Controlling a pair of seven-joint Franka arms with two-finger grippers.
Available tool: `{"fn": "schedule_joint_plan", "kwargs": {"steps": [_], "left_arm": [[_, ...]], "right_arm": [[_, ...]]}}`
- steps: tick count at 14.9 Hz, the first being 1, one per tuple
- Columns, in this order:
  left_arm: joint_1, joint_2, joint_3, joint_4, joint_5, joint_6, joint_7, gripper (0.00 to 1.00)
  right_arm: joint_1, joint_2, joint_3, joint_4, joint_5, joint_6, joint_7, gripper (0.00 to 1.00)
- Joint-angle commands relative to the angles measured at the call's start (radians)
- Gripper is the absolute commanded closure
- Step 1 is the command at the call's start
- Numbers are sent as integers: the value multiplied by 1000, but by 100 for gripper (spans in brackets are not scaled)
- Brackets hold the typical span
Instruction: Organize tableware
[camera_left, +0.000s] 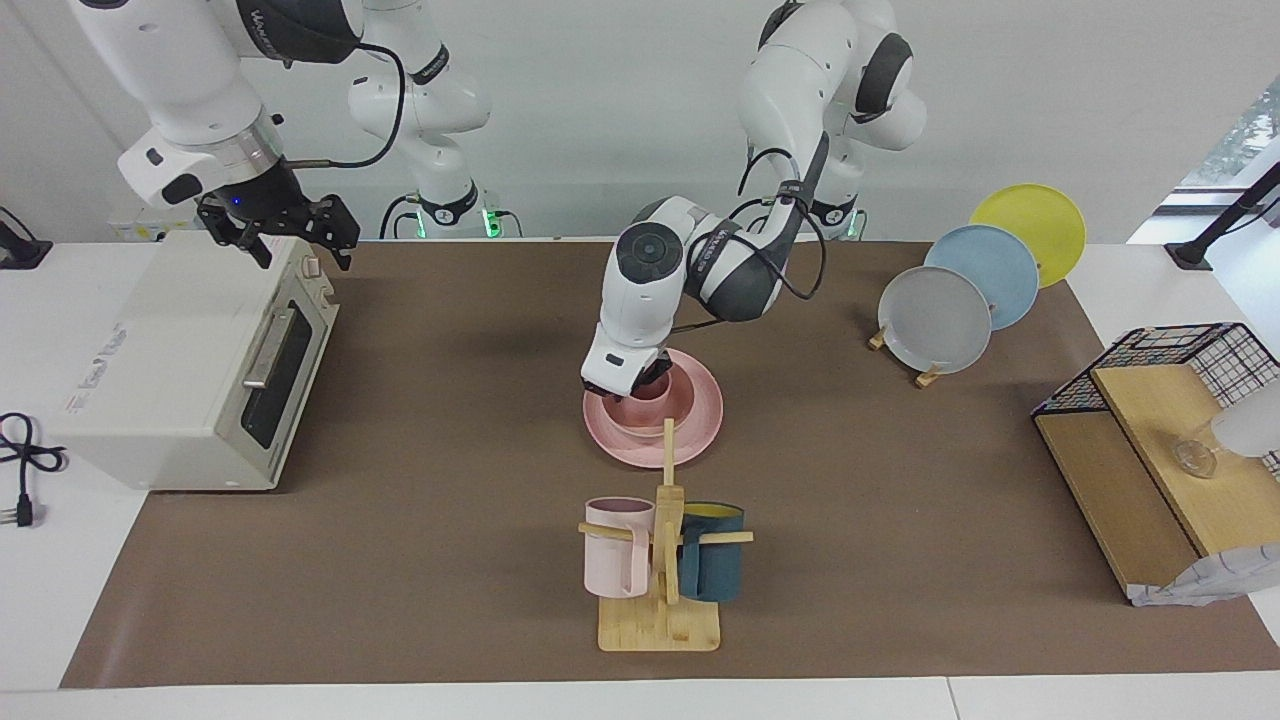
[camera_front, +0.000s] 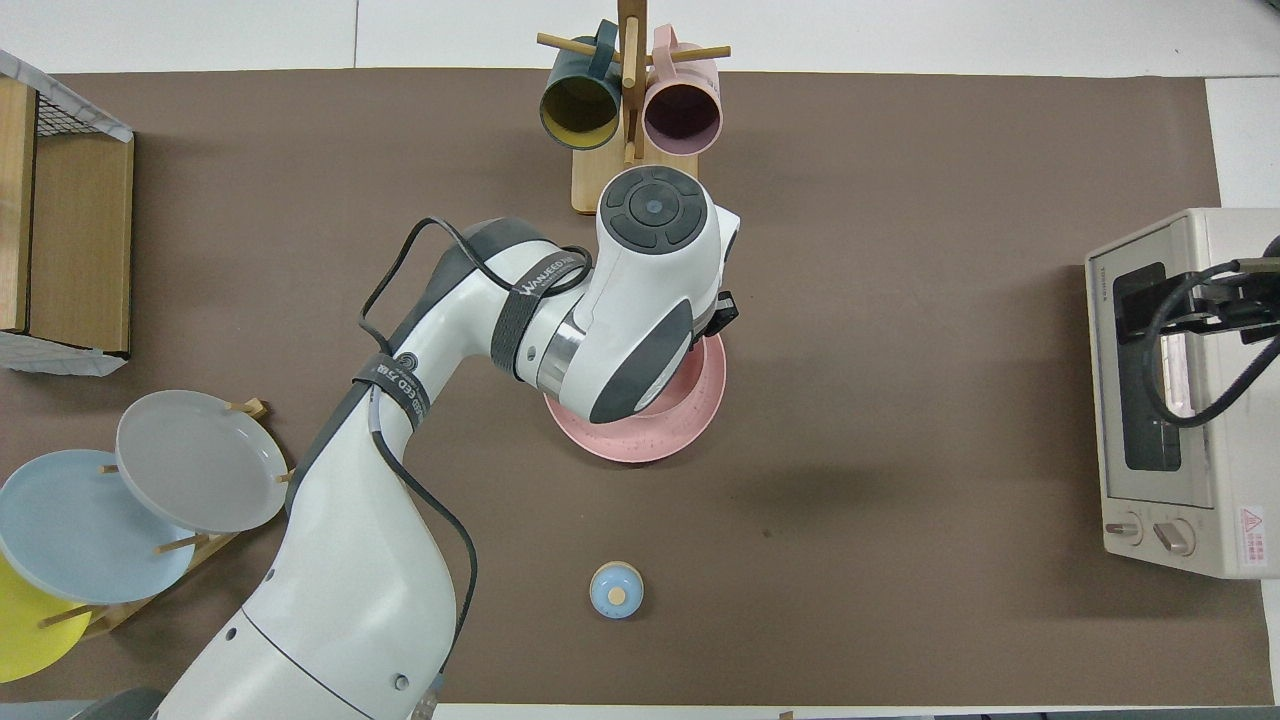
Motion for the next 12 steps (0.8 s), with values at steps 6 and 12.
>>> {"fn": "schedule_joint_plan", "kwargs": {"steps": [6,12], "left_arm": [[89,-189,8,-19,9,-189,99,0],[316,-392,14,-27,21,-379,328,0]], "right_arm": [[-15,-17,-47,-35,59,19,-15,0],[-15,-15,-49,-23,55,26,-18,0]]}}
